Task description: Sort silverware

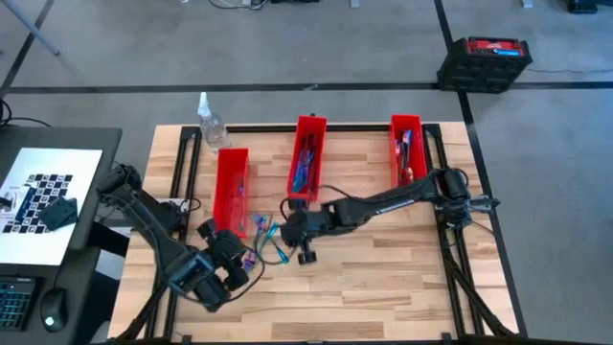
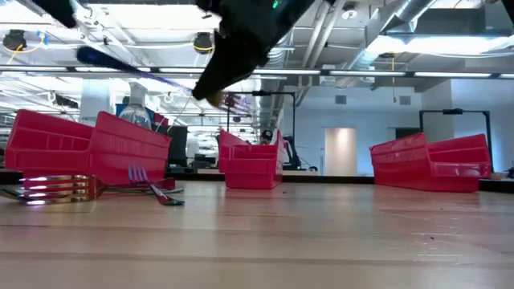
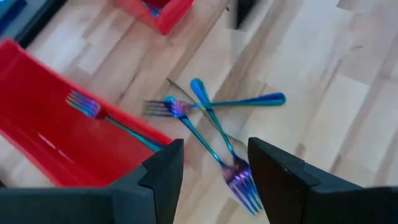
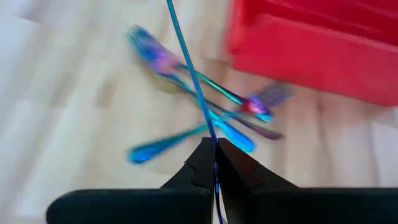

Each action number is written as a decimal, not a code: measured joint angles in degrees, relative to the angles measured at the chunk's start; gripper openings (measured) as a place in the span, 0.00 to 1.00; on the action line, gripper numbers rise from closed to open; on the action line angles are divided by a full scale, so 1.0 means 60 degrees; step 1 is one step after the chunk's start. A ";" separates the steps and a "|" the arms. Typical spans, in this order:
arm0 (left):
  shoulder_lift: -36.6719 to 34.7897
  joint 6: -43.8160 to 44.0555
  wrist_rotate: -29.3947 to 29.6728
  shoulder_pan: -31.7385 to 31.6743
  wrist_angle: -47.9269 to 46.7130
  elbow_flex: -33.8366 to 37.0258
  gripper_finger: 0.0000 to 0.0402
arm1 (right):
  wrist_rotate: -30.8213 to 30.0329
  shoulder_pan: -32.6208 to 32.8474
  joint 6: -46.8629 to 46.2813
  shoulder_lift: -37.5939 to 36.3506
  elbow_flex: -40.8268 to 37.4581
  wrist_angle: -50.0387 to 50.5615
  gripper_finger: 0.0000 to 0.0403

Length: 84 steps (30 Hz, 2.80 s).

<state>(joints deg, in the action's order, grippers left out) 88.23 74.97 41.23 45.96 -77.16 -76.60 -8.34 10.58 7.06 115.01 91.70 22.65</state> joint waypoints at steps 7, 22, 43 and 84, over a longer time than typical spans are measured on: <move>0.0000 -0.2323 -0.0047 -0.0781 0.1338 0.0000 0.41 | 0.0041 0.0491 -0.0266 -0.0071 0.0018 0.0271 0.00; 0.0000 -0.4229 -0.2452 -0.1749 0.2884 0.0000 0.48 | 0.0041 0.0535 -0.0357 -0.0097 0.0025 0.0221 0.00; 0.1126 -0.4956 -0.2991 -0.2179 0.2921 0.0007 0.41 | 0.0041 0.0537 -0.0061 -0.0255 0.0044 0.0043 0.00; 0.0605 -0.4284 -0.1650 -0.1999 0.2264 -0.0025 0.00 | 0.0148 0.0278 -0.0942 -0.0345 -0.0240 0.0480 0.07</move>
<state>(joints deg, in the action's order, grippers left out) 91.85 49.26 31.33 33.96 -63.58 -76.75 -7.46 12.25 1.41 112.94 90.26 25.53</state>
